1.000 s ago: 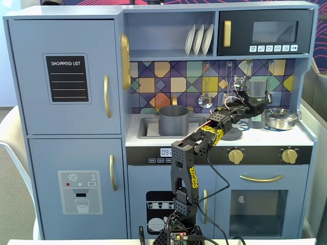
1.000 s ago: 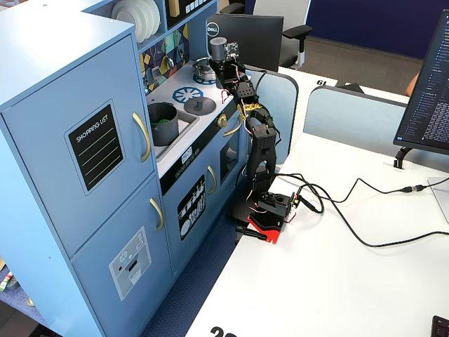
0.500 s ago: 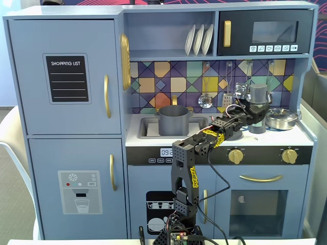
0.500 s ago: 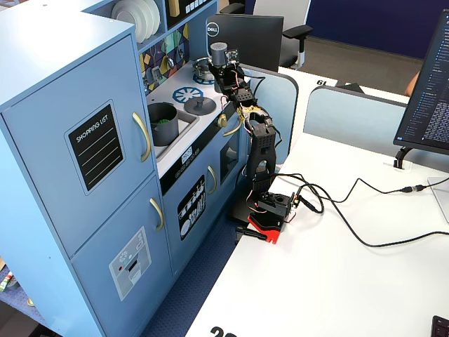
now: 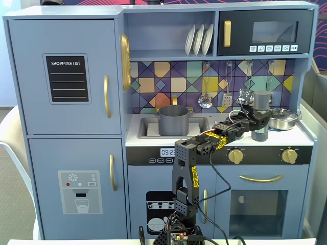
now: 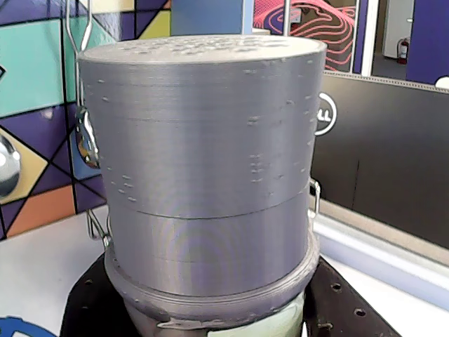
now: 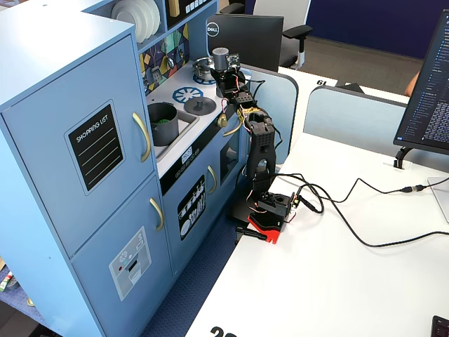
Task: Put salt in the gray recipient
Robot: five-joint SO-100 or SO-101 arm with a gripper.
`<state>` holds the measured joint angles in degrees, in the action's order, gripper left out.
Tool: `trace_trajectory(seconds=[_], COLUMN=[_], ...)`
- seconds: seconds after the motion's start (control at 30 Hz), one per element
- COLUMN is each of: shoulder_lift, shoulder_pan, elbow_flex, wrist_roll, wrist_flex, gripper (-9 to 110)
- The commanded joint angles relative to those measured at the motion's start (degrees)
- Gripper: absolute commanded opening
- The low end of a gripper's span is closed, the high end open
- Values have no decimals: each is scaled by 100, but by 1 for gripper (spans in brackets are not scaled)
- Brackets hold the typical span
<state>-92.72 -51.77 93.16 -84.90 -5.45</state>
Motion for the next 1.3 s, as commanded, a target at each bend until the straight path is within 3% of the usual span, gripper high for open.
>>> trace_trajectory(seconds=[0.0, 0.3, 0.6, 0.7, 0.87, 0.93, 1.0, 1.07, 1.13, 1.23, 1.27], shoulder_lift=[-62, 0, -114, -308, -1274, -2109, -3252, -4359, -5273, -6407, -6741], shoulder_pan=[-88, -18, -123, -193, -352, -387, -334, -97, 325, 1485, 1942], elbow_flex=[-79, -35, 105, 299, 1028, 1521, 1854, 1907, 1907, 2180, 2417], wrist_roll=[97, 70, 466, 290, 18, 88, 299, 404, 185, -132, -457], wrist_flex=[-193, -246, -545, -598, -193, 448, 2013, 3990, 5810, 7726, 8147], gripper=[0, 1, 45, 51, 52, 52, 49, 38, 18, 1, 0])
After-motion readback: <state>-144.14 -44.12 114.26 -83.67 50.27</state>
